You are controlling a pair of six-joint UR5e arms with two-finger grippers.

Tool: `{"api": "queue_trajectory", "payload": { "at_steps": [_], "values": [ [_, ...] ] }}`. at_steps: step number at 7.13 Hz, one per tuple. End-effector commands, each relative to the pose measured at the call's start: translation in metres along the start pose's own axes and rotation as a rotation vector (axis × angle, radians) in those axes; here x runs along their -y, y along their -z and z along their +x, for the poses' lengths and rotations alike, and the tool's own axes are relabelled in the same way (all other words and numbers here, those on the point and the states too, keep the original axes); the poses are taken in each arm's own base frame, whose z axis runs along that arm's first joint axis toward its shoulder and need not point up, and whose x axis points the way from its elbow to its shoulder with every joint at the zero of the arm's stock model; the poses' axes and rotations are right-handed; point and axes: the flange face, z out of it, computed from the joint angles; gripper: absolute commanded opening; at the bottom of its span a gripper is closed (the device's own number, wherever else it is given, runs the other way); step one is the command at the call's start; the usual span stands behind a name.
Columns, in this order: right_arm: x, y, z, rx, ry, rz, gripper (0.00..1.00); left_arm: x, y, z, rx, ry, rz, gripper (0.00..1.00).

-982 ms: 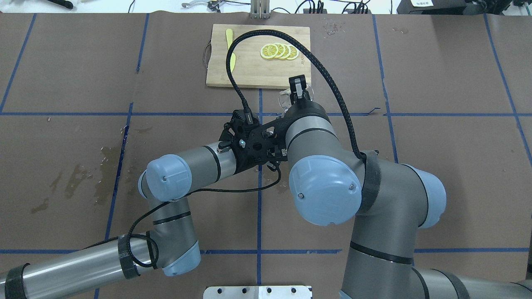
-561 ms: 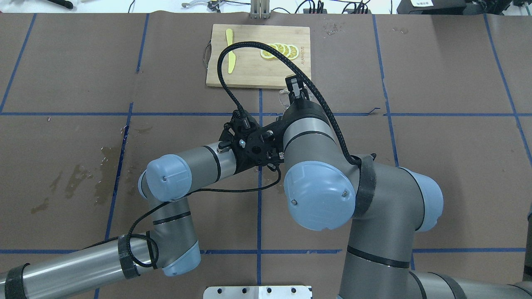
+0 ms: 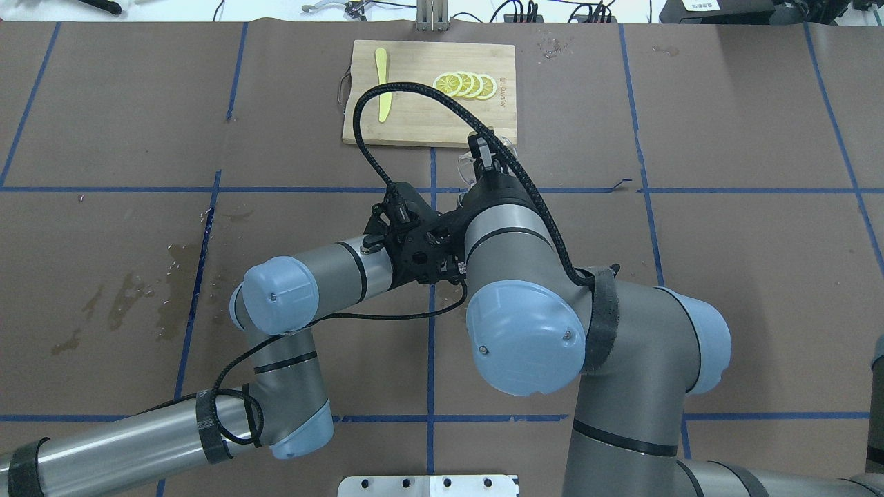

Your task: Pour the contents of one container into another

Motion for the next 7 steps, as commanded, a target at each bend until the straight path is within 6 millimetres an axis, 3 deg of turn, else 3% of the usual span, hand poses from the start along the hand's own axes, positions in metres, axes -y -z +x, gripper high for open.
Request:
{"api": "queue_trajectory", "payload": {
  "at_steps": [1, 4, 7],
  "values": [
    [0.001, 0.001, -0.003, -0.004, -0.093, 0.023, 0.00, 0.000, 0.000, -0.003, 0.003, -0.001, -0.001, 0.00],
    [-0.006, 0.007, 0.007, -0.024, -0.160, 0.041, 0.00, 0.001, 0.001, -0.003, 0.003, -0.001, 0.002, 0.00],
    [-0.035, 0.015, 0.012, -0.007, -0.363, 0.070, 0.00, 0.003, 0.001, -0.006, 0.006, -0.001, 0.003, 0.00]
  ]
}}
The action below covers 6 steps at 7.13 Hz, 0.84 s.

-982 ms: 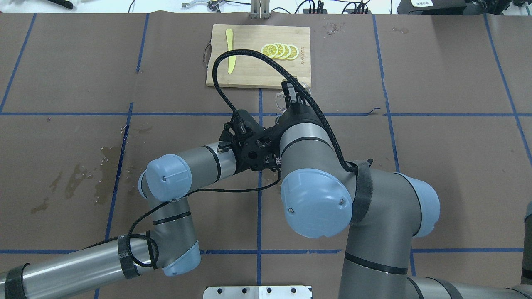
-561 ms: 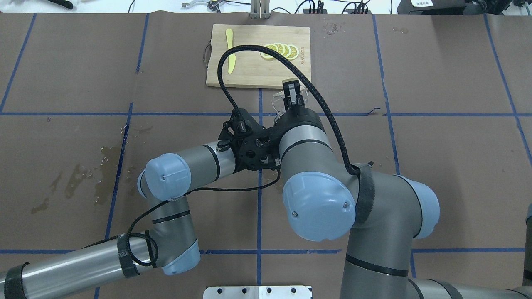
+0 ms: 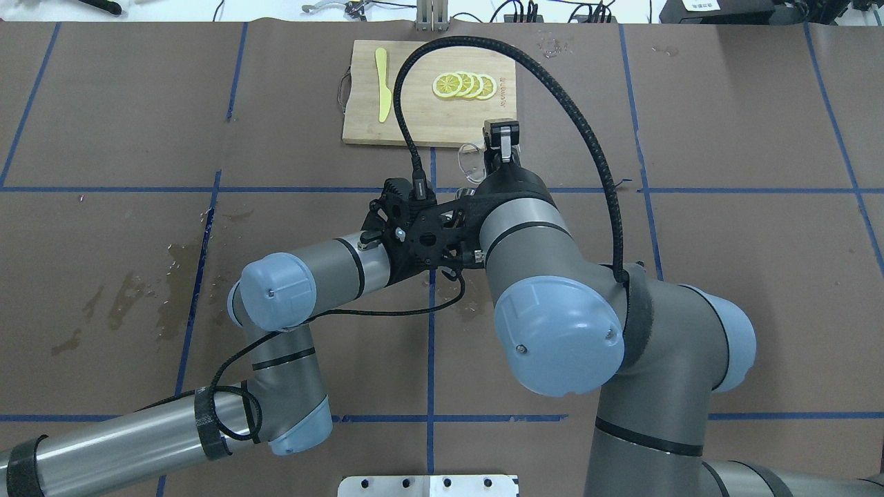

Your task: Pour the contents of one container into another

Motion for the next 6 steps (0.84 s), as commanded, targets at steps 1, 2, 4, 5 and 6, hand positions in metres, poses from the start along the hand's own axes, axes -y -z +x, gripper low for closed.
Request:
{"api": "queue_trajectory", "payload": {
  "at_steps": [1, 2, 4, 5, 6],
  "values": [
    [-0.037, 0.012, 0.015, 0.017, -0.214, 0.012, 0.00, 0.001, 0.000, -0.002, 0.002, 0.000, 0.001, 0.00],
    [-0.057, 0.017, 0.024, 0.022, -0.349, 0.010, 0.00, 0.002, 0.000, -0.003, 0.003, -0.001, 0.002, 0.00],
    [-0.073, 0.020, 0.021, 0.039, -0.709, 0.004, 0.00, 0.005, 0.008, -0.011, -0.007, 0.009, 0.049, 0.00],
    [-0.102, 0.022, 0.009, 0.043, -0.864, 0.044, 0.00, 0.011, 0.013, -0.016, -0.009, 0.016, 0.072, 0.00],
    [-0.142, 0.016, -0.014, 0.046, -0.987, 0.095, 0.00, 0.007, 0.024, -0.022, -0.017, 0.053, 0.094, 0.00]
  ]
}}
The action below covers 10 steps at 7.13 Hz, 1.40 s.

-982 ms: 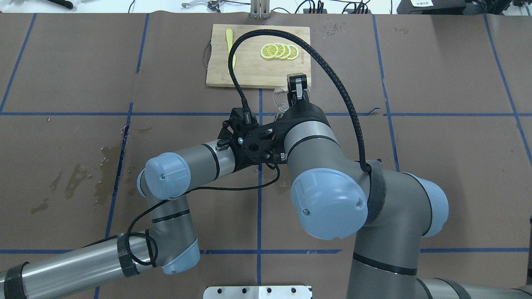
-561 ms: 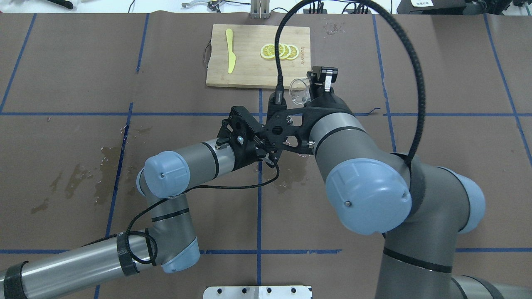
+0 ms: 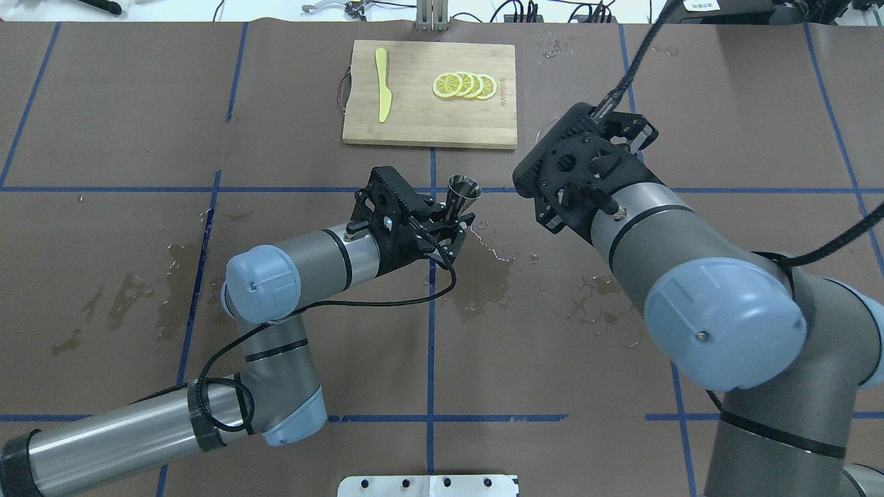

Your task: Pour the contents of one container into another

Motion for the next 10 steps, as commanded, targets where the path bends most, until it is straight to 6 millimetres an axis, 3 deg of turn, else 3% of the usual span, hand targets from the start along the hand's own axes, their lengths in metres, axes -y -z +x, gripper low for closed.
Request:
{"api": "queue_trajectory", "payload": {
  "at_steps": [1, 2, 4, 5, 7, 8, 9, 10],
  "values": [
    [-0.080, -0.002, 0.030, 0.044, -0.273, 0.086, 0.00, -0.001, 0.033, -0.019, 0.001, 0.079, 0.042, 0.00],
    [-0.105, -0.008, 0.036, 0.058, -0.342, 0.109, 0.00, 0.004, 0.056, -0.041, 0.040, 0.117, 0.069, 0.00],
    [-0.125, -0.012, 0.051, 0.054, -0.521, 0.072, 0.00, -0.021, 0.090, -0.094, 0.239, 0.147, 0.117, 0.00],
    [-0.137, -0.014, 0.054, 0.041, -0.558, 0.051, 0.00, -0.034, 0.122, -0.113, 0.322, 0.190, 0.150, 0.00],
    [-0.153, -0.015, 0.057, 0.041, -0.734, 0.008, 0.00, -0.042, 0.171, -0.141, 0.494, 0.255, 0.264, 0.00],
    [-0.171, -0.016, 0.062, 0.021, -0.726, -0.025, 0.00, -0.056, 0.195, -0.157, 0.565, 0.280, 0.287, 0.00],
    [-0.194, -0.016, 0.081, -0.034, -0.825, -0.046, 0.00, -0.068, 0.216, -0.173, 0.649, 0.296, 0.324, 0.00],
    [-0.193, -0.017, 0.087, -0.050, -0.878, -0.036, 0.00, -0.090, 0.244, -0.192, 0.722, 0.296, 0.325, 0.00]
  ]
}}
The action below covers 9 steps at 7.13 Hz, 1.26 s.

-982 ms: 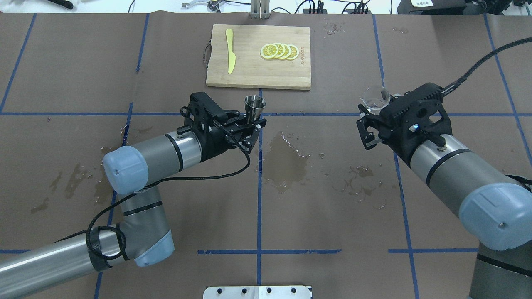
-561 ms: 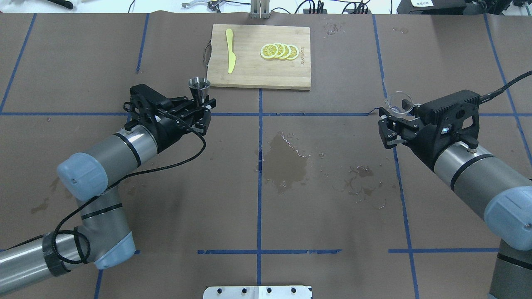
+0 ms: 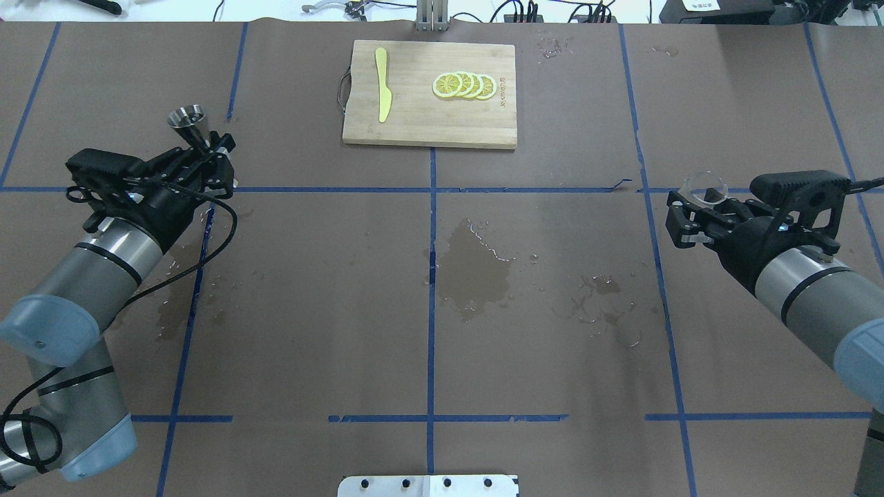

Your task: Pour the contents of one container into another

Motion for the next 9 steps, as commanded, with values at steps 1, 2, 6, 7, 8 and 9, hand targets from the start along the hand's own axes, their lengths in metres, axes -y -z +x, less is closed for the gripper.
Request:
{"api": "queue_trajectory", "payload": {
  "at_steps": [1, 2, 6, 7, 8, 9],
  "values": [
    [-0.006, -0.011, 0.021, -0.051, -0.062, 0.005, 0.00, -0.006, 0.022, -0.062, 0.149, 0.023, 0.079, 0.00],
    [-0.017, -0.024, 0.029, -0.086, -0.043, 0.017, 0.00, -0.012, 0.027, -0.074, 0.179, 0.077, 0.103, 0.00],
    [-0.039, -0.053, 0.034, -0.050, -0.130, 0.032, 0.00, -0.097, 0.055, -0.077, 0.253, 0.042, 0.178, 0.00],
    [-0.052, -0.064, 0.053, -0.027, -0.142, 0.052, 0.00, -0.114, 0.066, -0.071, 0.252, 0.020, 0.185, 0.00],
    [-0.056, -0.068, 0.058, -0.029, -0.142, 0.066, 0.00, -0.131, 0.076, -0.064, 0.243, 0.005, 0.183, 0.00],
    [-0.054, -0.067, 0.059, -0.034, -0.142, 0.084, 0.00, -0.147, 0.079, -0.072, 0.252, -0.031, 0.180, 0.00]
  ]
}}
